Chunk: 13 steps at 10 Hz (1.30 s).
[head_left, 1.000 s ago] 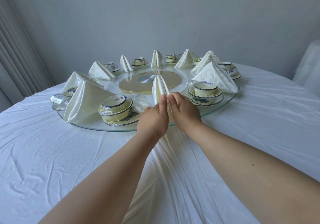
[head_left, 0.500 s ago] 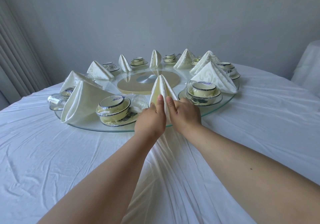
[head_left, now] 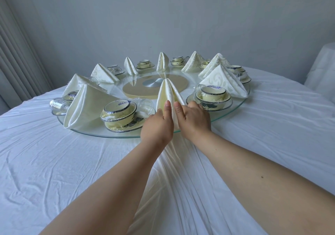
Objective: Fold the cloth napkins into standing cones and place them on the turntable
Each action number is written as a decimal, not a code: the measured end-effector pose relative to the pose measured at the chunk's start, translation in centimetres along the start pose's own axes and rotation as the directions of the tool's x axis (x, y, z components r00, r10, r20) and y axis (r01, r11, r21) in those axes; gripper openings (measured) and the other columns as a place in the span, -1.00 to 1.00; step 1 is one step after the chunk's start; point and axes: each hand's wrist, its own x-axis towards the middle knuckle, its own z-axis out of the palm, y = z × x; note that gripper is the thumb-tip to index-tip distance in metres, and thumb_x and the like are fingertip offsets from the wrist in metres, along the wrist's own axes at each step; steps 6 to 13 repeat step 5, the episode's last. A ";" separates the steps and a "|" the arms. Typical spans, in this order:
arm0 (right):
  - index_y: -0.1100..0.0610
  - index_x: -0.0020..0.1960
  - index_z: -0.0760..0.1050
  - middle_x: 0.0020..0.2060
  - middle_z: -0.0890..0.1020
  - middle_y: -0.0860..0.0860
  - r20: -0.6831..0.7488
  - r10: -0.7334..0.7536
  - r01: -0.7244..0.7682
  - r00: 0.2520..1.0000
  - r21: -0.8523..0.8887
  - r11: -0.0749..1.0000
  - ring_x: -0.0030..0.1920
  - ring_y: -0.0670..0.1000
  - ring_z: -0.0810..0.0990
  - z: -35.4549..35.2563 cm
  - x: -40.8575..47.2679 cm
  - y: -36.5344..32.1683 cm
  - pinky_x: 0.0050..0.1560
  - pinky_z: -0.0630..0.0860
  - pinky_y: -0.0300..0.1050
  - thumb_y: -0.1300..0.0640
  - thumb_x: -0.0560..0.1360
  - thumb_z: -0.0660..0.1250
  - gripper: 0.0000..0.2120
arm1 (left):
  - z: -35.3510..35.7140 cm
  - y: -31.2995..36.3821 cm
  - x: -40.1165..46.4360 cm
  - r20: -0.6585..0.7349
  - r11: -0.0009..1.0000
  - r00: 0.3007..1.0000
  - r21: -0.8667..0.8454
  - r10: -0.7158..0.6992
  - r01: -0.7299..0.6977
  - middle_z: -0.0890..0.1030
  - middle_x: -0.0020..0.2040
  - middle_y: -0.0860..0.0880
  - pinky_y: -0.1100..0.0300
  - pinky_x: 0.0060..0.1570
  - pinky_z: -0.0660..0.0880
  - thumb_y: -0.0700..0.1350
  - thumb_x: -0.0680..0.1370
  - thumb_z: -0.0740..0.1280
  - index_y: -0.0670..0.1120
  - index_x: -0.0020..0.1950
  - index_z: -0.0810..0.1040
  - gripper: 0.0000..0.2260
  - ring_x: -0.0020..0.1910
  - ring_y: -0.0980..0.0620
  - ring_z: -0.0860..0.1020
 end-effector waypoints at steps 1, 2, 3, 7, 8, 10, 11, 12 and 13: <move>0.04 -0.03 0.55 -0.06 0.51 0.14 -0.022 0.008 -0.008 1.000 0.038 0.999 0.03 0.20 0.50 -0.4 -0.2 -0.2 0.06 0.37 0.01 -0.34 0.37 -0.41 -0.16 | -0.3 0.1 -0.6 -0.026 0.999 0.999 -0.023 0.034 -0.035 0.58 -0.09 -0.13 -0.03 0.04 0.44 0.23 0.61 -0.20 -0.13 -0.08 0.50 -0.39 -0.02 -0.16 0.50; 0.01 0.06 0.50 -0.06 0.51 0.12 -0.047 -0.013 0.015 0.999 0.056 0.998 0.01 0.21 0.51 -0.7 -0.2 -0.2 0.04 0.38 0.01 -0.34 0.37 -0.39 -0.20 | -0.4 -0.3 -1.2 -0.075 0.994 0.993 -0.040 0.096 -0.099 0.52 -0.20 -0.09 0.01 -0.09 0.40 0.21 0.62 -0.17 -0.06 -0.28 0.36 -0.49 -0.09 -0.14 0.47; 0.01 0.16 0.44 -0.01 0.54 0.13 -0.071 -0.021 0.026 0.997 0.062 0.998 0.07 0.20 0.50 -1.7 -0.1 -0.4 0.09 0.36 0.03 -0.34 0.38 -0.37 -0.23 | -0.9 -0.7 -2.0 -0.101 0.988 0.983 0.008 0.153 -0.153 0.44 -0.27 -0.03 0.04 -0.14 0.31 0.18 0.63 -0.14 -0.03 -0.32 0.28 -0.54 -0.12 -0.11 0.43; 0.12 0.15 0.42 -0.07 0.60 0.07 -0.174 -0.042 0.085 0.984 0.247 0.965 -0.01 0.13 0.54 -5.6 -1.0 -0.8 -0.02 0.40 -0.01 -0.34 0.43 -0.23 -0.29 | -2.2 -2.5 -3.4 -0.066 0.976 0.988 0.179 0.137 -0.123 0.40 -0.27 -0.08 0.05 -0.08 0.31 0.18 0.62 -0.14 -0.07 -0.38 0.24 -0.50 -0.08 -0.15 0.42; 0.12 0.15 0.42 -0.07 0.60 0.07 -0.174 -0.042 0.085 0.984 0.247 0.965 -0.01 0.13 0.54 -5.6 -1.0 -0.8 -0.02 0.40 -0.01 -0.34 0.43 -0.23 -0.29 | -2.2 -2.5 -3.4 -0.066 0.976 0.988 0.179 0.137 -0.123 0.40 -0.27 -0.08 0.05 -0.08 0.31 0.18 0.62 -0.14 -0.07 -0.38 0.24 -0.50 -0.08 -0.15 0.42; 0.12 0.15 0.42 -0.07 0.60 0.07 -0.174 -0.042 0.085 0.984 0.247 0.965 -0.01 0.13 0.54 -5.6 -1.0 -0.8 -0.02 0.40 -0.01 -0.34 0.43 -0.23 -0.29 | -2.2 -2.5 -3.4 -0.066 0.976 0.988 0.179 0.137 -0.123 0.40 -0.27 -0.08 0.05 -0.08 0.31 0.18 0.62 -0.14 -0.07 -0.38 0.24 -0.50 -0.08 -0.15 0.42; 0.12 0.15 0.42 -0.07 0.60 0.07 -0.174 -0.042 0.085 0.984 0.247 0.965 -0.01 0.13 0.54 -5.6 -1.0 -0.8 -0.02 0.40 -0.01 -0.34 0.43 -0.23 -0.29 | -2.2 -2.5 -3.4 -0.066 0.976 0.988 0.179 0.137 -0.123 0.40 -0.27 -0.08 0.05 -0.08 0.31 0.18 0.62 -0.14 -0.07 -0.38 0.24 -0.50 -0.08 -0.15 0.42; 0.12 0.15 0.42 -0.07 0.60 0.07 -0.174 -0.042 0.085 0.984 0.247 0.965 -0.01 0.13 0.54 -5.6 -1.0 -0.8 -0.02 0.40 -0.01 -0.34 0.43 -0.23 -0.29 | -2.2 -2.5 -3.4 -0.066 0.976 0.988 0.179 0.137 -0.123 0.40 -0.27 -0.08 0.05 -0.08 0.31 0.18 0.62 -0.14 -0.07 -0.38 0.24 -0.50 -0.08 -0.15 0.42; 0.12 0.15 0.42 -0.07 0.60 0.07 -0.174 -0.042 0.085 0.984 0.247 0.965 -0.01 0.13 0.54 -5.6 -1.0 -0.8 -0.02 0.40 -0.01 -0.34 0.43 -0.23 -0.29 | -2.2 -2.5 -3.4 -0.066 0.976 0.988 0.179 0.137 -0.123 0.40 -0.27 -0.08 0.05 -0.08 0.31 0.18 0.62 -0.14 -0.07 -0.38 0.24 -0.50 -0.08 -0.15 0.42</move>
